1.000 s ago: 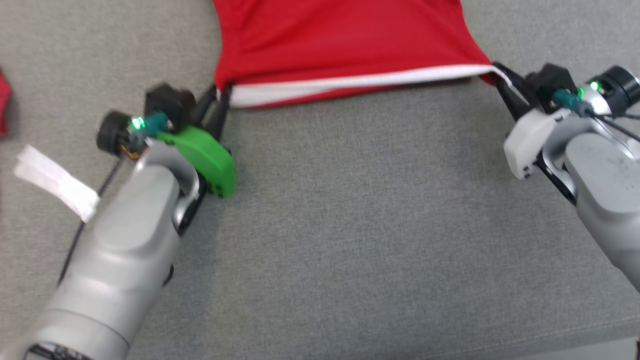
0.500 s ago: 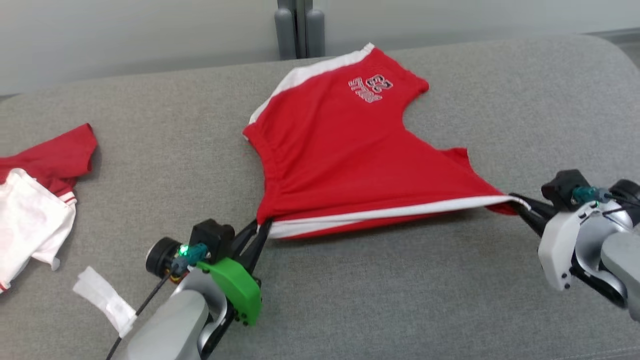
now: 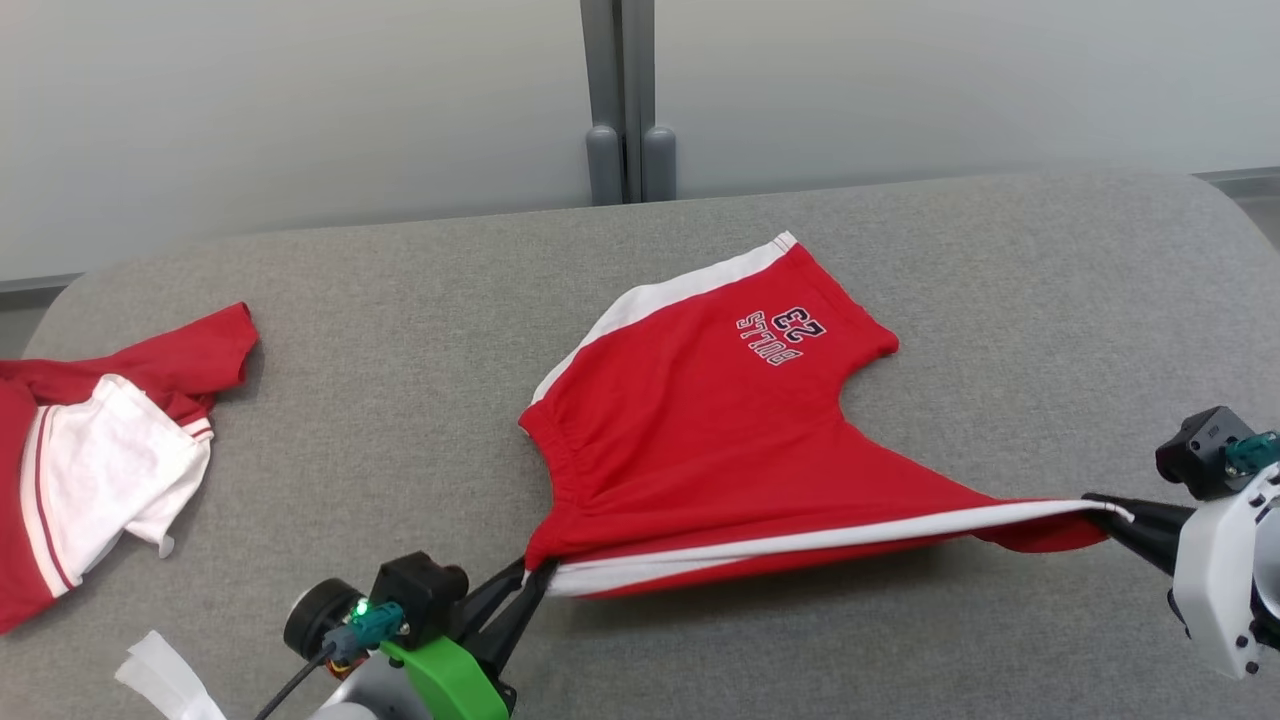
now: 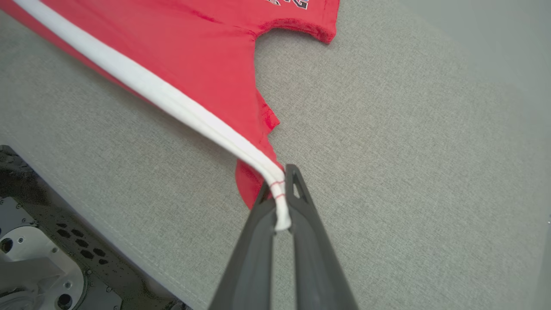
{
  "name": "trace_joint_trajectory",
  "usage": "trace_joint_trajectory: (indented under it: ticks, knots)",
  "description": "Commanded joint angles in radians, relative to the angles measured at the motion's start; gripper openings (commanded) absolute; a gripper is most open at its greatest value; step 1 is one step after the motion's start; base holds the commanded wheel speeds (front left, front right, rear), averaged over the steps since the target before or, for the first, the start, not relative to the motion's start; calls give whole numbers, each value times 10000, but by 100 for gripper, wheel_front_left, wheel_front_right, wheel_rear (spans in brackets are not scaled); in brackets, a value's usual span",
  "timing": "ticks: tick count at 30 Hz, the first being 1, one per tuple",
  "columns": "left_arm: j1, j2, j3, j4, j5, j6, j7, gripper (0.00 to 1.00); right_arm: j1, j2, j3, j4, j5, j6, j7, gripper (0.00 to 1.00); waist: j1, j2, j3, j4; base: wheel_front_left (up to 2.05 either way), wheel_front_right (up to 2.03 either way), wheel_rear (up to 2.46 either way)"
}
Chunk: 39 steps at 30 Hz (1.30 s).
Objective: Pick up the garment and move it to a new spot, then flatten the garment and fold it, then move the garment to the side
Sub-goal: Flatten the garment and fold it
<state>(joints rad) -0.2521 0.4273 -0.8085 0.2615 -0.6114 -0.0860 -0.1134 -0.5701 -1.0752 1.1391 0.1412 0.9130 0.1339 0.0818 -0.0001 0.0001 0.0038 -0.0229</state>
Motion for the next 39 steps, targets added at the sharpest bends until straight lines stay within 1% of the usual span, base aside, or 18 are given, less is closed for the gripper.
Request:
trace_joint_trajectory:
  ticks: [1,4,7,10,12,17,23,27,32,39]
  knots:
    - [36,372,232,-148,-29,257,91,0,-145,-359,-190,42,-94,-64,149,0,1,-1,150,121,0,0,0]
    - [-376,405,387,-632,52,485,232,0,-520,-547,-412,-193,-449,-66,388,0,1,-1,441,279,0,0,0]
    - [-895,170,518,-852,94,595,363,0,-1017,-460,-565,-370,-726,-63,689,0,1,-1,935,480,0,0,0]
    - [-1590,-55,503,-770,364,611,378,0,-1687,-474,-646,-435,-984,-53,993,0,1,-1,1490,703,0,0,0]
    - [-2109,-344,477,-621,396,517,414,0,-2286,-536,-644,-475,-1104,-53,1263,0,1,-1,2016,903,0,0,0]
    - [-3342,-960,354,89,622,252,320,0,-3808,-595,-391,-287,-1393,-50,1824,0,1,-1,3027,1406,0,0,0]
    - [-4410,-1714,163,1184,838,50,-26,0,-5518,-484,351,232,-1567,-50,2180,0,1,-1,3831,1957,0,0,0]
    - [-4940,-2193,69,1882,896,-46,-296,0,-6440,-302,879,751,-1678,-49,2191,0,1,-1,4252,2258,0,0,0]
    - [-5508,-2686,62,2652,909,-77,-684,0,-7381,-33,1252,1330,-1946,-47,2107,0,1,-1,4699,2548,0,0,0]
    - [-6100,-3111,147,3434,879,-81,-1087,0,-8215,229,1399,1957,-2389,-47,2007,0,1,-1,5149,2827,0,0,0]
